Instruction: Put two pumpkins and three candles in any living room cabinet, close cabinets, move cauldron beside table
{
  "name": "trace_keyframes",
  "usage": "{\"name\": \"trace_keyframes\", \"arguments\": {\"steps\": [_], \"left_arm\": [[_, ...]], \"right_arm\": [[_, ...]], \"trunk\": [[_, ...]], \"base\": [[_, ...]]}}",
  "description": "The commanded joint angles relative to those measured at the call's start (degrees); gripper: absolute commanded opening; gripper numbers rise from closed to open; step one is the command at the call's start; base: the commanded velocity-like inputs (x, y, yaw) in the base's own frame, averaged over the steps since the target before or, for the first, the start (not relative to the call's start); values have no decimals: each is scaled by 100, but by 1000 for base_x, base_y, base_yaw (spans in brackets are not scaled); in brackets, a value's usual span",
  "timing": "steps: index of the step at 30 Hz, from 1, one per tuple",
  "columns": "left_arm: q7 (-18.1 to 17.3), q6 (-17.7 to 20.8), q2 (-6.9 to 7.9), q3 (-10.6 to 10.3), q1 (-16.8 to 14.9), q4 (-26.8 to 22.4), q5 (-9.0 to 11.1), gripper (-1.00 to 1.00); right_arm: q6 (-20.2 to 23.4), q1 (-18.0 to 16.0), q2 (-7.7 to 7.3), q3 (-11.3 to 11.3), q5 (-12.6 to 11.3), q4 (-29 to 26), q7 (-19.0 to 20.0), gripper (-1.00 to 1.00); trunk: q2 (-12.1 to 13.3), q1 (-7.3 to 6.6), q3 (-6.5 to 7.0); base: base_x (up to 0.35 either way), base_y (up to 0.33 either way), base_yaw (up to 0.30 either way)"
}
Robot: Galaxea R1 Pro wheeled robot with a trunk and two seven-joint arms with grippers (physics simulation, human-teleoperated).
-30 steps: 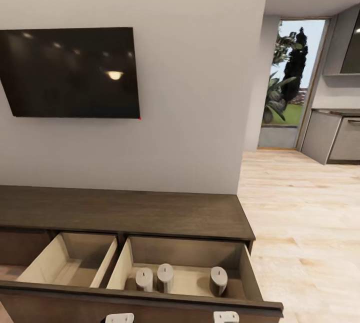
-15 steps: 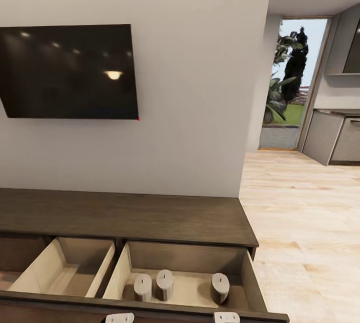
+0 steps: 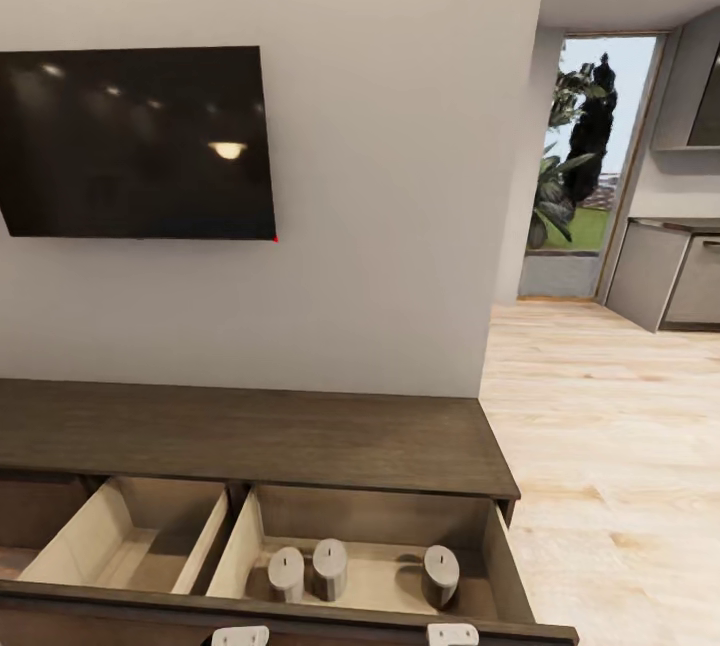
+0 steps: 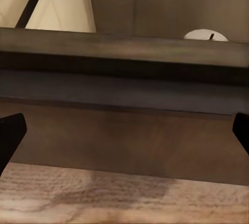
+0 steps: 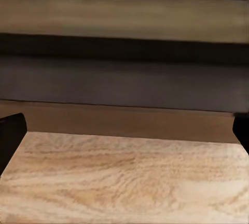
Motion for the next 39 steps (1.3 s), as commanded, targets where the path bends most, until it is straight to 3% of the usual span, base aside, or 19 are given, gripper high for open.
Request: {"name": "trace_keyframes", "arguments": {"steps": [1, 19, 39], "left_arm": [[43, -18, 6, -49, -4, 0, 30, 100], [43, -25, 14, -49, -4, -1, 30, 100], [43, -21, 7, -49, -4, 0, 30, 100]], "right_arm": [[-29, -11, 0, 94, -6, -3, -35, 100], [-147, -11, 0, 94, -6, -3, -35, 100], [-149, -11, 0, 94, -6, -5, -35, 100]], "trunk": [[-3, 0, -5], [-3, 0, -5], [-3, 0, -5]], "base": [[239, 0, 0], [258, 0, 0], [90, 0, 0]]}}
